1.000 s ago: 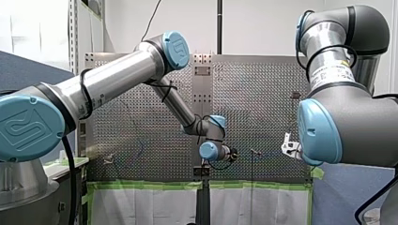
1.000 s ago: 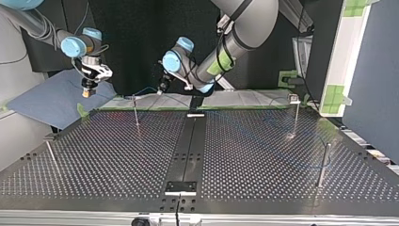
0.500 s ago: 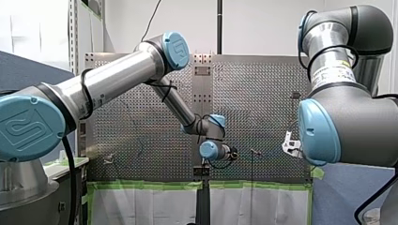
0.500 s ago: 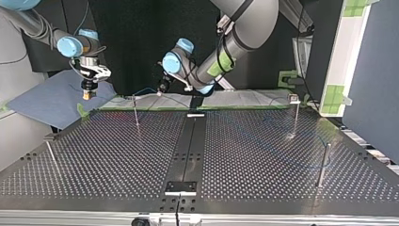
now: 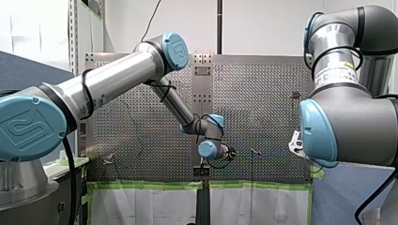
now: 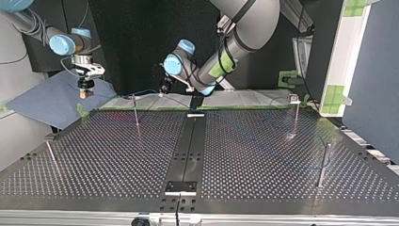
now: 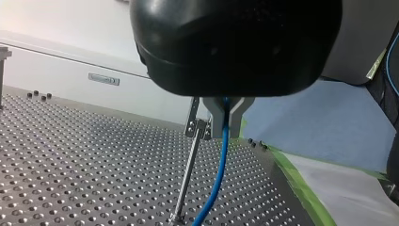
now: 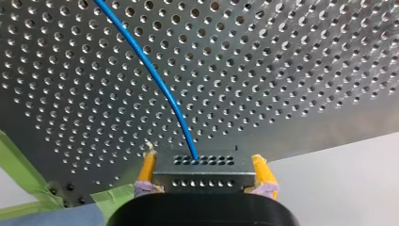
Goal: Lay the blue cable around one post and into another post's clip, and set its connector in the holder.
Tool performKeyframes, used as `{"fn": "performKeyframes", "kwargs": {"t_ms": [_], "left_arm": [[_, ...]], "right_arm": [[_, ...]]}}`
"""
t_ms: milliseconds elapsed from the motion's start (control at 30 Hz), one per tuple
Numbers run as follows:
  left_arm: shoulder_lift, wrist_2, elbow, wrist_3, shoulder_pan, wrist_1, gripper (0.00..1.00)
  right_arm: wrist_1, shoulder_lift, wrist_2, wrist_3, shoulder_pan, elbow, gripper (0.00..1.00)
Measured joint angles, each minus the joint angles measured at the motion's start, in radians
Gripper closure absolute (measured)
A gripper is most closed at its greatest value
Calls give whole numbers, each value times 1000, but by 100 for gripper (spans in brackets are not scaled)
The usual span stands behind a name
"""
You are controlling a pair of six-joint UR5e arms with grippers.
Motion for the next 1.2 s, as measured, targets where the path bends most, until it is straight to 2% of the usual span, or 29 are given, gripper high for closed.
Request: {"fn": "performKeyframes", "kwargs": {"t_ms": [100, 267, 767, 1000, 1200], "left_arm": [[0, 4, 0, 0, -1, 2, 100], [0, 7, 3, -5, -3, 3, 100], [-3, 17, 34, -65, 4, 1, 100], [-42, 10, 70, -67, 5, -31, 100], [-65, 24, 115, -76, 9, -38, 100]], "right_arm": [[9, 23, -24, 1, -6, -13, 98], [21, 52, -36, -7, -9, -26, 98], [39, 59, -46, -4, -10, -59, 98], [38, 60, -46, -7, -9, -66, 98], [33, 61, -46, -6, -8, -67, 98]]}}
